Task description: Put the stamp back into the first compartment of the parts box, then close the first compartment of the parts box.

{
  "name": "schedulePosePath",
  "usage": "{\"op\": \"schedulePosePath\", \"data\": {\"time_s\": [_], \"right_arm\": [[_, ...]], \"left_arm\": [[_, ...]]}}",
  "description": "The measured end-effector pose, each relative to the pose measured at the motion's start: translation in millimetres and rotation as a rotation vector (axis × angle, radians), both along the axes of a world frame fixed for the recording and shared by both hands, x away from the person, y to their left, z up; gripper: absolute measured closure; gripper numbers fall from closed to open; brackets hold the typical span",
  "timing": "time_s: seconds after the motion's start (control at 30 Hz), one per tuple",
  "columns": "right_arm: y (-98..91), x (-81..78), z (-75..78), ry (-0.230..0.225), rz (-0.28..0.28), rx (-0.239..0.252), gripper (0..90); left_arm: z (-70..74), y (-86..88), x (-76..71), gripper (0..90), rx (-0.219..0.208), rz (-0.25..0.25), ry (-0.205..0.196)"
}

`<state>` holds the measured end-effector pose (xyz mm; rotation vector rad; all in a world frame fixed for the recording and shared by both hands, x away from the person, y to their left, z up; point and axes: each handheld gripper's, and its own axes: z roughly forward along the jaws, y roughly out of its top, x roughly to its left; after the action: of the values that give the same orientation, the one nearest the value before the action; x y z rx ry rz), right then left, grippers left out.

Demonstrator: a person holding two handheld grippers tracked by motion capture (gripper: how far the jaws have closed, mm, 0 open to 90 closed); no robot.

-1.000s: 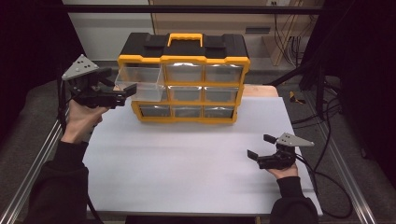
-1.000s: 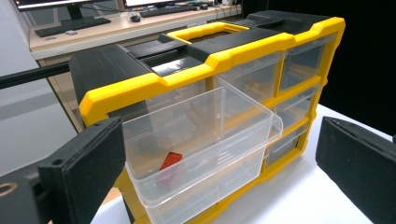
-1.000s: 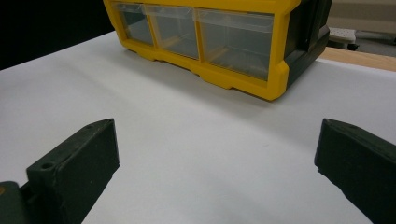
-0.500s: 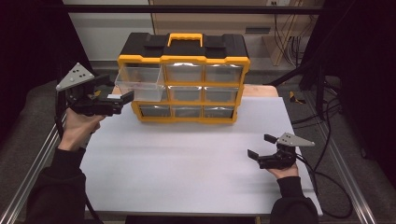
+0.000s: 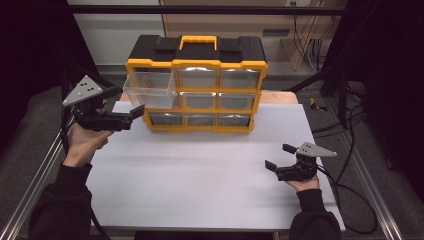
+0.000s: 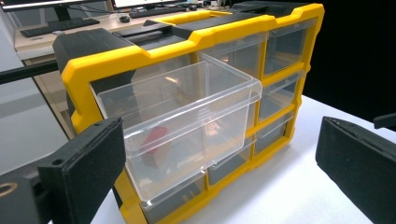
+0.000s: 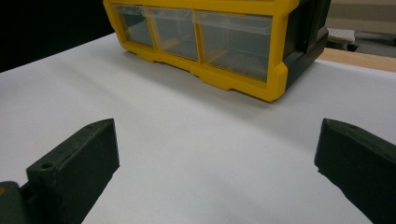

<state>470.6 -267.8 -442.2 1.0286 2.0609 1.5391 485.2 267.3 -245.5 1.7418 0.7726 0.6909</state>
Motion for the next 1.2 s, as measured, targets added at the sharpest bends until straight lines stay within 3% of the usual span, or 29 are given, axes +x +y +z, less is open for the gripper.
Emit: {"op": "schedulePosePath", "data": {"time_s": [0.33, 0.4, 0.73, 1.2], "right_arm": [[0.1, 0.4, -0.1, -0.001, 0.000, 0.001, 0.3], [-0.1, 0.4, -0.1, 0.000, 0.000, 0.001, 0.3], [0.3, 0.4, -0.3, 0.000, 0.000, 0.001, 0.3], [0.5, 0.0, -0.3, 0.002, -0.001, -0.001, 0.3]], "left_arm": [[-10.1, 3.7, -3.3, 1.7, -0.005, -0.003, 0.007], [-11.3, 4.3, -3.4, 1.7, 0.004, -0.003, -0.007], [-25.7, 4.6, -3.0, 5.9, 0.002, -0.001, 0.028], [-35.4, 5.6, -0.8, 25.1, -0.002, 0.001, 0.038]]}}
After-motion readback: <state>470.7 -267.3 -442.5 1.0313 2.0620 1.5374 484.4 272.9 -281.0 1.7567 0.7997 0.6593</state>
